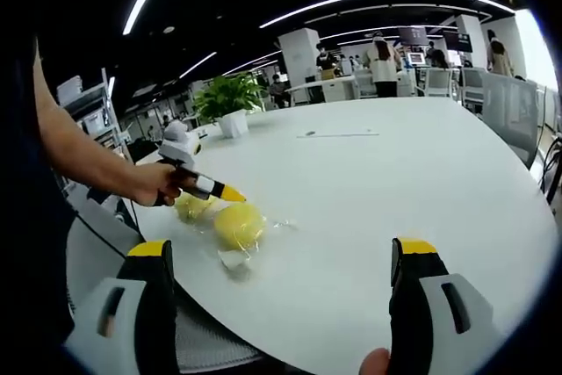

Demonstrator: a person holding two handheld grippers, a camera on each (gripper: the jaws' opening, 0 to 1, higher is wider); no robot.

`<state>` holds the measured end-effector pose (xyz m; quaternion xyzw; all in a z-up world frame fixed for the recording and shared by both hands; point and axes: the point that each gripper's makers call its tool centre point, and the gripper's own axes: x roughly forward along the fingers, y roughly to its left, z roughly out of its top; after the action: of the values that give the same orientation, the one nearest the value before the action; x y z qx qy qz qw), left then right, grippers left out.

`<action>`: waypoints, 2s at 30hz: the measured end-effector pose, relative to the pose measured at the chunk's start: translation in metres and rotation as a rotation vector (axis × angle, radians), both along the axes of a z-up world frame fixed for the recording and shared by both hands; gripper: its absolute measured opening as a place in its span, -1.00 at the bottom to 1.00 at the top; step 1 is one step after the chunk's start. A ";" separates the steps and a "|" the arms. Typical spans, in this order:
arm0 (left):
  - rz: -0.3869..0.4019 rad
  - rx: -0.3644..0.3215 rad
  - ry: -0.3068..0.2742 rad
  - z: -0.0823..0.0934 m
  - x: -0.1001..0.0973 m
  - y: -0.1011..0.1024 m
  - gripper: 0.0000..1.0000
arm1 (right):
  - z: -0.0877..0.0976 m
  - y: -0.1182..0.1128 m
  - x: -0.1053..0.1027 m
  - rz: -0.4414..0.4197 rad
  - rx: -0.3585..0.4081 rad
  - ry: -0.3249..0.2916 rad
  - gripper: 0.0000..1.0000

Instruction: Compare the silicone blocks by pressing each to a similar depth, holding the contact briefly, and releasing to observe deformation and rebound differences across the visible hardness samples.

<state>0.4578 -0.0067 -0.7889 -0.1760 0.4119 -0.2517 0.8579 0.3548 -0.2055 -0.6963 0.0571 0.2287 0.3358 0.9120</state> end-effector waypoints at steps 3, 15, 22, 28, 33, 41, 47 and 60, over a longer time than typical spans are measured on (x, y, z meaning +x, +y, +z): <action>0.044 0.001 0.009 -0.004 0.001 0.006 -1.00 | -0.002 -0.001 0.000 -0.003 0.000 0.002 0.93; 0.023 -0.048 -0.042 0.003 0.000 0.007 -0.97 | 0.002 0.001 0.000 0.002 0.008 -0.009 0.93; -0.012 0.006 -0.210 0.029 0.016 0.017 -0.06 | 0.005 0.001 0.005 -0.003 -0.001 -0.021 0.93; -0.053 0.003 -0.309 0.059 0.019 0.031 0.44 | 0.007 0.001 0.010 -0.001 -0.017 -0.038 0.93; -0.074 0.006 -0.374 0.083 0.012 0.056 0.77 | 0.010 -0.002 0.015 -0.001 -0.032 -0.049 0.93; -0.078 0.050 -0.448 0.100 -0.014 0.112 1.00 | 0.012 -0.003 0.018 0.011 -0.037 -0.055 0.93; -0.053 0.100 -0.456 0.105 -0.048 0.145 1.00 | 0.014 0.000 0.015 0.023 -0.036 -0.055 0.93; 0.046 0.056 -0.491 0.134 -0.098 0.181 1.00 | 0.000 0.001 0.000 0.043 -0.062 -0.038 0.93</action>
<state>0.3593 0.1743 -0.6545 -0.0952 0.1938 -0.2559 0.9423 0.3545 -0.2047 -0.6962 0.0177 0.2227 0.3491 0.9101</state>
